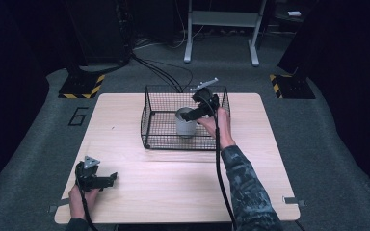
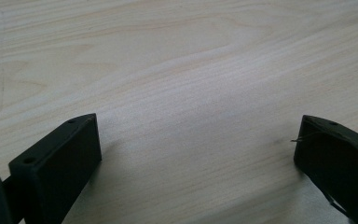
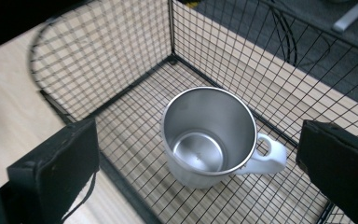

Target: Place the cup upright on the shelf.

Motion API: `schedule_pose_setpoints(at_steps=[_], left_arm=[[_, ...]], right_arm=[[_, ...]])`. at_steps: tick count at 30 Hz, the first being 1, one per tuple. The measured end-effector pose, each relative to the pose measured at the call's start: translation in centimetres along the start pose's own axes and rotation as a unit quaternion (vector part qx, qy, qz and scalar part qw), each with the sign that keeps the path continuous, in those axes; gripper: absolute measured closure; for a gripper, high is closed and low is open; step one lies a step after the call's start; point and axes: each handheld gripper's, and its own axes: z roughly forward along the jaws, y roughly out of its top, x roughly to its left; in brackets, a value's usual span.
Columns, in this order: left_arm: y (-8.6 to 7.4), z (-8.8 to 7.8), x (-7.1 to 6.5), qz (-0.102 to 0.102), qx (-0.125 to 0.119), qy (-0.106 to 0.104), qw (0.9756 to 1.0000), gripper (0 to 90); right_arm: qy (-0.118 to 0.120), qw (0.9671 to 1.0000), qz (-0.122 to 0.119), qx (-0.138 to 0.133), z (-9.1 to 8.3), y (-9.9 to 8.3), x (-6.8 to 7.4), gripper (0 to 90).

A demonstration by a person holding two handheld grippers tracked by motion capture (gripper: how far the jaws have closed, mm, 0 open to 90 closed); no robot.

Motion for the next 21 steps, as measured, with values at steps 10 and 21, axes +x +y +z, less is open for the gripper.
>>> schedule_pose_setpoints(at_steps=[10, 21], left_arm=[[0.0, 0.0, 0.0, 0.000, 0.000, 0.000, 1.0000, 0.5], [0.0, 0.0, 0.0, 0.000, 0.000, 0.000, 1.0000, 0.5]], right_arm=[[-0.009, 0.9993, -0.021, -0.030, -4.9, -2.5, 2.0, 0.0], [-0.036, 0.9979, -0.027, -0.046, -8.3, -6.9, 3.0, 0.0]])
